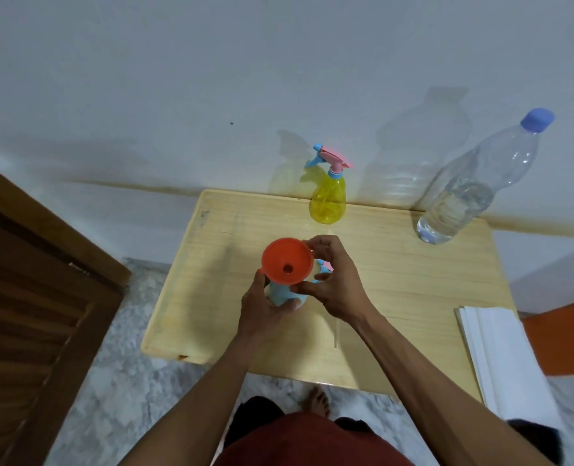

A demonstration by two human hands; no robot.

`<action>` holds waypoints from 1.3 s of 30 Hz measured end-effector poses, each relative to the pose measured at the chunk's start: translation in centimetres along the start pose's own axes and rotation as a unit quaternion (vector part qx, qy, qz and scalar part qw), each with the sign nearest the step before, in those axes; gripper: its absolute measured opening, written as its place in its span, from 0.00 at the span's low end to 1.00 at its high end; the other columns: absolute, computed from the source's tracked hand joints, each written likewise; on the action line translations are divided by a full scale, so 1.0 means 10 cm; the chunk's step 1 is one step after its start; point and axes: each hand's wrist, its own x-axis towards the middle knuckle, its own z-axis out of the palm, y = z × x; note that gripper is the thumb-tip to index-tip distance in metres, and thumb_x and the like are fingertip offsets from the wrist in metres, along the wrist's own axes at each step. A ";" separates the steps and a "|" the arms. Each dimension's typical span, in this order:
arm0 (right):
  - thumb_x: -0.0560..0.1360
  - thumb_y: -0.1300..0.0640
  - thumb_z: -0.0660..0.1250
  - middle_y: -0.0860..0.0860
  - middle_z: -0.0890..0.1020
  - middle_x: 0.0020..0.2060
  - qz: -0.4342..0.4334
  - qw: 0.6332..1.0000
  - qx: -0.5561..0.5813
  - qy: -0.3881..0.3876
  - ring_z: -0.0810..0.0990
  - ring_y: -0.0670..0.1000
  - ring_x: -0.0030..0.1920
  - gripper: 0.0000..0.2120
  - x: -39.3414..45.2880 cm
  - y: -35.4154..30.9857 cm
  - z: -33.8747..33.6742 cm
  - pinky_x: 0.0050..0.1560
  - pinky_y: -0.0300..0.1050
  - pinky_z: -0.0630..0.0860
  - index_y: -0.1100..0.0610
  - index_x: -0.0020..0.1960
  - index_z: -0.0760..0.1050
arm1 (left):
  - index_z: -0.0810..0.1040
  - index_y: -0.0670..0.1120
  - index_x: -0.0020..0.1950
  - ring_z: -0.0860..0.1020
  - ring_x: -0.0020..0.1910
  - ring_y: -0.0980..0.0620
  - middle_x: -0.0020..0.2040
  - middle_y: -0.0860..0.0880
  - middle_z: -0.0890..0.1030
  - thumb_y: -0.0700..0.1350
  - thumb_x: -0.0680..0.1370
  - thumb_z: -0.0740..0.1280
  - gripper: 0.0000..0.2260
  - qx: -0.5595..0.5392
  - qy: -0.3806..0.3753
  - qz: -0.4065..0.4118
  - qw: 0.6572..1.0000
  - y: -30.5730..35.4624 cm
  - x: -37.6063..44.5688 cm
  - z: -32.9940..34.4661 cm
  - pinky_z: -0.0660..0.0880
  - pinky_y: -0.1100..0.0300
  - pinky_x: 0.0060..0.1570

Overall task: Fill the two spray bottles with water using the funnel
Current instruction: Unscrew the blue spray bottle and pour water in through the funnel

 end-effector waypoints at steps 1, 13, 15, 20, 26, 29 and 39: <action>0.60 0.63 0.84 0.40 0.79 0.60 0.003 1.000 0.002 0.007 0.78 0.40 0.59 0.37 -0.02 0.01 -0.02 0.48 0.49 0.79 0.48 0.62 0.70 | 0.68 0.54 0.70 0.77 0.55 0.58 0.56 0.60 0.76 0.59 0.63 0.79 0.39 -0.001 0.001 0.004 1.000 -0.01 0.00 0.00 0.80 0.54 0.53; 0.65 0.65 0.81 0.44 0.81 0.56 0.087 0.981 0.011 0.174 0.81 0.45 0.53 0.30 -0.69 0.18 -0.35 0.54 0.43 0.79 0.49 0.62 0.73 | 0.69 0.42 0.65 0.76 0.59 0.42 0.59 0.45 0.76 0.47 0.67 0.81 0.33 0.059 0.022 -0.078 0.995 0.00 -0.38 0.01 0.71 0.54 0.52; 0.67 0.64 0.81 0.47 0.81 0.56 0.102 0.974 0.018 0.201 0.81 0.46 0.52 0.28 -0.80 0.24 -0.42 0.54 0.44 0.80 0.49 0.61 0.74 | 0.70 0.42 0.56 0.76 0.52 0.40 0.51 0.46 0.75 0.44 0.67 0.80 0.25 0.071 0.032 -0.079 0.994 -0.03 -0.55 0.05 0.70 0.53 0.47; 0.71 0.63 0.77 0.50 0.83 0.51 0.123 0.954 0.045 0.269 0.82 0.45 0.44 0.19 -0.91 0.26 -0.67 0.50 0.45 0.79 0.50 0.57 0.76 | 0.73 0.43 0.53 0.75 0.47 0.46 0.47 0.48 0.75 0.44 0.71 0.78 0.18 0.071 -0.028 -0.023 0.997 0.20 -0.82 0.28 0.71 0.55 0.48; 0.74 0.59 0.75 0.46 0.84 0.47 0.104 0.932 0.070 0.341 0.79 0.36 0.39 0.13 -0.67 0.07 -1.34 0.50 0.48 0.81 0.49 0.55 0.77 | 0.75 0.43 0.56 0.74 0.48 0.52 0.48 0.50 0.76 0.44 0.73 0.77 0.16 0.031 -0.055 0.045 0.997 0.80 -0.54 0.84 0.69 0.60 0.50; 0.75 0.58 0.74 0.46 0.84 0.47 0.072 0.923 0.067 0.372 0.80 0.36 0.40 0.12 -0.47 -0.06 -1.81 0.51 0.43 0.80 0.49 0.55 0.77 | 0.75 0.43 0.57 0.73 0.49 0.51 0.48 0.49 0.76 0.44 0.73 0.77 0.18 0.014 -0.044 0.071 0.996 1.14 -0.29 1.21 0.70 0.58 0.51; 0.76 0.50 0.73 0.44 0.81 0.56 -0.014 0.930 0.009 0.366 0.80 0.45 0.56 0.20 0.48 -0.31 -3.15 0.56 0.41 0.77 0.50 0.66 0.75 | 0.60 0.49 0.78 0.68 0.74 0.48 0.75 0.47 0.67 0.65 0.73 0.70 0.40 -0.051 -0.017 0.101 0.993 2.12 0.57 2.37 0.69 0.46 0.71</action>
